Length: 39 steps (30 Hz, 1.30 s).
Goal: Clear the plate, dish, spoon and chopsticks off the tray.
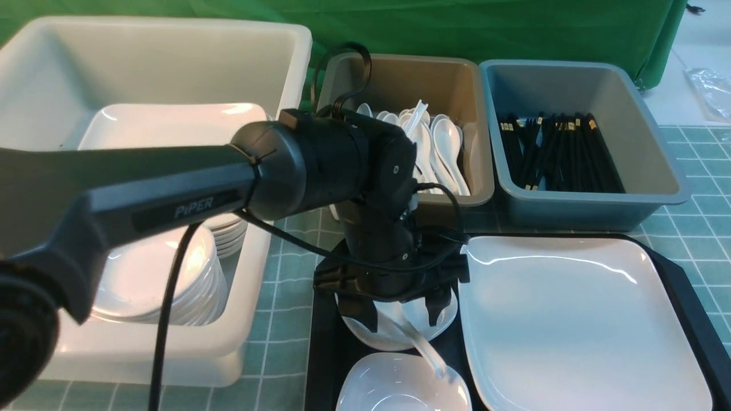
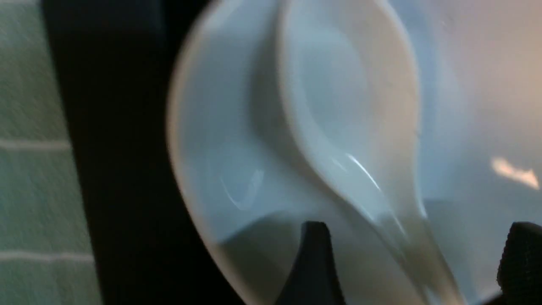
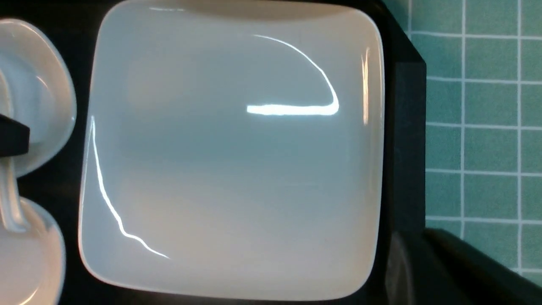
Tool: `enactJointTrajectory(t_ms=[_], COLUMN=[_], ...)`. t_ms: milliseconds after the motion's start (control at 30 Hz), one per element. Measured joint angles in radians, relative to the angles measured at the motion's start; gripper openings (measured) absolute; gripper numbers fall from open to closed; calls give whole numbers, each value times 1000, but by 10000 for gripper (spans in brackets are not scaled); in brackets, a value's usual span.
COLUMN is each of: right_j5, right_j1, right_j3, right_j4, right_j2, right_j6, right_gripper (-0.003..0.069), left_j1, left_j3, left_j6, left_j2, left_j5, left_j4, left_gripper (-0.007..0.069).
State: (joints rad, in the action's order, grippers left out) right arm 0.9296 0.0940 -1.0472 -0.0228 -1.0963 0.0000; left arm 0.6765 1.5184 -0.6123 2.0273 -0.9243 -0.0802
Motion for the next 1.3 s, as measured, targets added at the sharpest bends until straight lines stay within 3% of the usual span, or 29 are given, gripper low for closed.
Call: enactJointTrajectory(t_ms=[67, 200, 333, 367, 800, 1033, 1300], right_j5=[-6, -15, -17, -17, -16, -15, -15], right_j1=[0, 0, 0, 0, 0, 0, 0], right_j3=[1, 2, 2, 2, 3, 4, 4], right_j4=[0, 0, -1, -1, -3, -10, -26], right_j2=[0, 0, 0, 0, 0, 0, 0], right_j6=[0, 0, 0, 0, -8, -9, -9], right_gripper=[76, 90, 101, 104, 125, 140, 142], left_j1=[-12, -19, -20, -20, -21, -83, -178], left_j3=[0, 0, 2, 2, 52, 293, 398], left_j6=[1, 3, 34, 46, 130, 144, 160], left_j2=[15, 26, 24, 23, -103, -112, 53], left_j5=[0, -11, -16, -20, -53, 178, 378], left_j4=[0, -6, -6, -7, -1, 140, 164], left_gripper=[491, 329, 97, 79, 38, 38, 69])
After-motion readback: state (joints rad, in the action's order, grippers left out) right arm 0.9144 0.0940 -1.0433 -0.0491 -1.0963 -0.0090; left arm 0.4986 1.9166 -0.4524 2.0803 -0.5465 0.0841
